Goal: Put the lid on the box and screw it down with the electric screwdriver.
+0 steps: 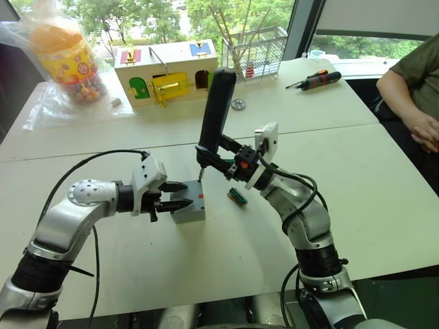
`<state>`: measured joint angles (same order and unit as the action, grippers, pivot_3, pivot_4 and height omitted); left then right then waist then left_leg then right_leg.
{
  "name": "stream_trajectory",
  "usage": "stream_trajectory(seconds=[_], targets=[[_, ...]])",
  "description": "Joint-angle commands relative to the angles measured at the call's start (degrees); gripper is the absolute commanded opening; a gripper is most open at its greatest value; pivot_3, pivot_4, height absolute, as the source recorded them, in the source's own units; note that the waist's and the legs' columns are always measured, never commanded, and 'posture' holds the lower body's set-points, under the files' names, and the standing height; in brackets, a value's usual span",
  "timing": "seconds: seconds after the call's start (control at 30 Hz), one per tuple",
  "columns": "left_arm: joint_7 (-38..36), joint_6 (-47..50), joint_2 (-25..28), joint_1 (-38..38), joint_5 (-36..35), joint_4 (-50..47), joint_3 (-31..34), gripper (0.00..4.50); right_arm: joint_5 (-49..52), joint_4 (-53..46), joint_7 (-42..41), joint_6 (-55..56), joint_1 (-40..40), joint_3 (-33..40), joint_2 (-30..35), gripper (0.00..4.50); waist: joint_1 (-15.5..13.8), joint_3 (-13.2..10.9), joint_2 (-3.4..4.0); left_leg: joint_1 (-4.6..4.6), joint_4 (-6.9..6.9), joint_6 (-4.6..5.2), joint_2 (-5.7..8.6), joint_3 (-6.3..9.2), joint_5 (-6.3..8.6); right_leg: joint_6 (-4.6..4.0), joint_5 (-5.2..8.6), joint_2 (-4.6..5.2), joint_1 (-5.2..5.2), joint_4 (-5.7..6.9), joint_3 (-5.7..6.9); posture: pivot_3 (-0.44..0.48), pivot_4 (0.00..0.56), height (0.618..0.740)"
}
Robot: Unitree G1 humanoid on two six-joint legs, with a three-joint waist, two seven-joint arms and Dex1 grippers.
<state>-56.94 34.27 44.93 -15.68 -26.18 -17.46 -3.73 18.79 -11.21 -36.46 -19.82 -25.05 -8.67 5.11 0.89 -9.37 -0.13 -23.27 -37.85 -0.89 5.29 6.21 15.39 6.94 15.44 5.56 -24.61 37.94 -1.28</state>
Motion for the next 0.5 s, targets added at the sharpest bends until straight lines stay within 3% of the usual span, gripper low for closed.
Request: stream_trajectory(seconds=[0.03, 0.27, 0.5], targets=[[0.26, 0.73, 0.33, 1.25, 2.10, 1.13, -2.27, 2.15, -2.18, -0.81, -0.79, -0.73, -0.16, -4.39, 1.38, 1.87, 0.03, 0.08, 0.02, 0.03, 0.01, 0.01, 0.00, 0.00, 0.00, 0.00, 0.00, 0.00, 0.02, -0.01, 0.00, 0.000, 0.150, 0.740], [0.35, 0.56, 0.11, 2.35, 2.51, 1.24, -2.40, 2.15, -4.64, 0.79, -0.46, -3.47, -1.96, -7.89, 3.31, 1.87, 0.10, 0.59, 0.09, 0.90, 0.67, 0.22, -0.04, -0.03, 0.12, -0.01, 0.01, -0.01, 0.56, -0.48, -0.02, 0.000, 0.150, 0.740], [0.76, 0.11, -0.23, 2.84, 2.62, 1.51, -2.62, 2.15, -4.06, 2.43, -0.91, -4.83, -1.60, -7.85, 3.82, 1.87, 0.09, 0.81, 0.17, 1.08, 0.77, 0.23, -0.10, -0.02, 0.13, -0.01, 0.02, -0.06, 1.02, -0.73, 0.00, 0.000, 0.150, 0.740]])
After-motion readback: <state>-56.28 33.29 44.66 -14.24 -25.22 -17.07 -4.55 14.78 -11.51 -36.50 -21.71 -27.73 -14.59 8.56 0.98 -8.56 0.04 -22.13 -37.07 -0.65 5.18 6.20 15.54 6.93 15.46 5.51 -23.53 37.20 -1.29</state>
